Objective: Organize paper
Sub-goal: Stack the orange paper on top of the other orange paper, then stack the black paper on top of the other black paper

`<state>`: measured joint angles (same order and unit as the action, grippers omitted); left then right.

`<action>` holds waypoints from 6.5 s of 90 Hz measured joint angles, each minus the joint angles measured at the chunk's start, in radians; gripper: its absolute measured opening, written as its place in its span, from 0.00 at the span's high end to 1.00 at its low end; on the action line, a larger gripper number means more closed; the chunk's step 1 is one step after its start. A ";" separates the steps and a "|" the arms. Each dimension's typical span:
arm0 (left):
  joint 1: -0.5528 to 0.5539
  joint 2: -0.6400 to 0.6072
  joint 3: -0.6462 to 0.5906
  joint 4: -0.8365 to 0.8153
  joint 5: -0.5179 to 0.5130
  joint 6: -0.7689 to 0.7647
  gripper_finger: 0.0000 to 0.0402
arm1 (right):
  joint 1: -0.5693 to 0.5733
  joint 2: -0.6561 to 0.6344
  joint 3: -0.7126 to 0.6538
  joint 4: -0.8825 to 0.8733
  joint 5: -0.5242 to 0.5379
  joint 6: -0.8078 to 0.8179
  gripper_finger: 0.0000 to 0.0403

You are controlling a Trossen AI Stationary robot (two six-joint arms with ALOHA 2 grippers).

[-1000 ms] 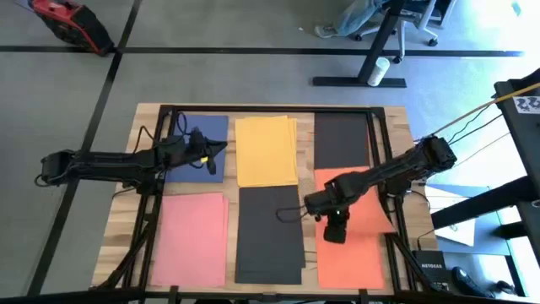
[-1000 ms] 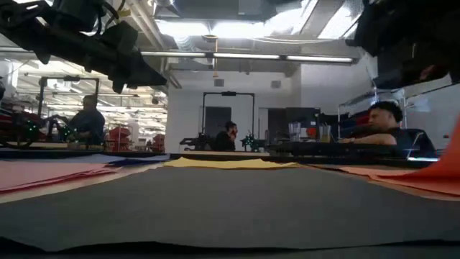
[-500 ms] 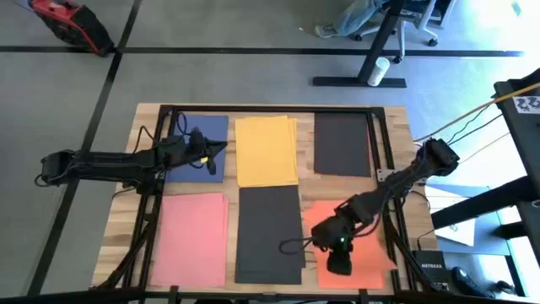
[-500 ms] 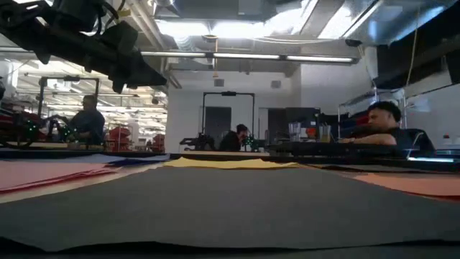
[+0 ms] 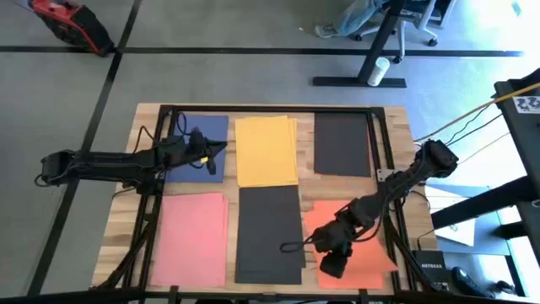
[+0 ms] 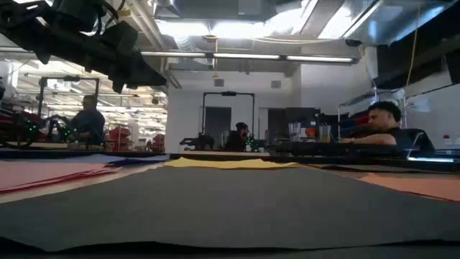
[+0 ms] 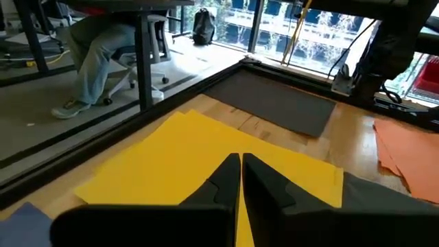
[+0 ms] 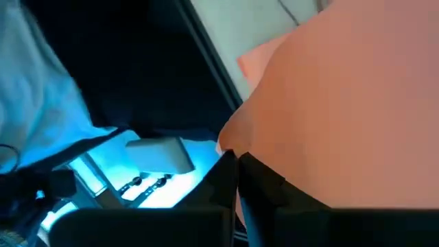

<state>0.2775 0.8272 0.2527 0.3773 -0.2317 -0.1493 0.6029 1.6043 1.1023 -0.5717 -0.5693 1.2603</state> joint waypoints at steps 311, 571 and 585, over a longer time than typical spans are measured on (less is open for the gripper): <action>0.002 0.000 0.000 -0.010 -0.016 0.000 1.00 | -0.420 0.029 -0.217 -0.054 0.486 -0.353 1.00; 0.007 0.000 0.000 -0.032 -0.023 0.010 1.00 | -0.280 0.052 0.244 0.044 0.265 -0.479 1.00; 0.007 0.000 0.000 -0.032 -0.023 0.007 1.00 | -0.282 0.078 0.242 0.111 0.211 -0.478 1.00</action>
<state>0.2844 0.8276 0.2523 0.3456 -0.2550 -0.1425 0.3208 1.6821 1.3445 -0.4607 -0.3584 0.7826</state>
